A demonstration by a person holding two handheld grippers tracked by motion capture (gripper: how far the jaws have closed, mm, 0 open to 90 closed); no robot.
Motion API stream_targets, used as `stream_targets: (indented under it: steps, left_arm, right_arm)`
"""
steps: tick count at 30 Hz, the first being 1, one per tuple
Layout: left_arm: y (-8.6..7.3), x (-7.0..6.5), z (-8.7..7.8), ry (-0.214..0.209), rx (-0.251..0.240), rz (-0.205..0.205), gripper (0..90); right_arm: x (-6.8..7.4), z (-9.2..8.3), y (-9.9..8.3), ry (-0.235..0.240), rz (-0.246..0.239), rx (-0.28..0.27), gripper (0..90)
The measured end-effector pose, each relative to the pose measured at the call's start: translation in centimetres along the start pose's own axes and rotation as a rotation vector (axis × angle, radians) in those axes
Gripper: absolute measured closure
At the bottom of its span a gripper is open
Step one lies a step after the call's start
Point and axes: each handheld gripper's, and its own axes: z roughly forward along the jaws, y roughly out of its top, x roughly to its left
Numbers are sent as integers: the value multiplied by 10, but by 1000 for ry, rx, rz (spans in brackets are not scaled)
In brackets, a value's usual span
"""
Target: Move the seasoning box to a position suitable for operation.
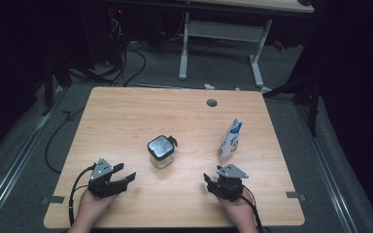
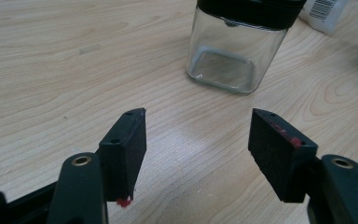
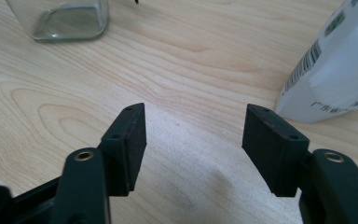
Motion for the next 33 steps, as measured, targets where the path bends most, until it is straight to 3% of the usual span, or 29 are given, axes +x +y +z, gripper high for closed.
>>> stream_targets:
  steps: [5,6,9,12,16,19,25,33]
  left_arm:
    - [1,-1,2,-2,6,0,376]
    - [3,-2,3,1,13,24,384]
    - [8,-4,7,19,25,46,368]
    - [14,-4,11,34,35,35,370]
    - [16,-3,19,96,55,26,400]
    - [18,-2,24,107,73,29,446]
    - [30,6,31,105,41,-1,506]
    - [48,12,44,101,43,10,632]
  right_arm:
    - [-1,1,-2,11,-26,13,395]
    - [-1,1,-2,12,-30,11,395]
    - [-1,0,-1,3,-6,-9,371]
    - [-2,-1,1,18,11,-23,386]
    - [-1,-1,0,26,6,-14,412]
    - [0,-1,0,52,-2,-20,461]
    - [3,-2,-1,59,-37,-19,449]
    - [3,-1,0,68,-42,0,448]
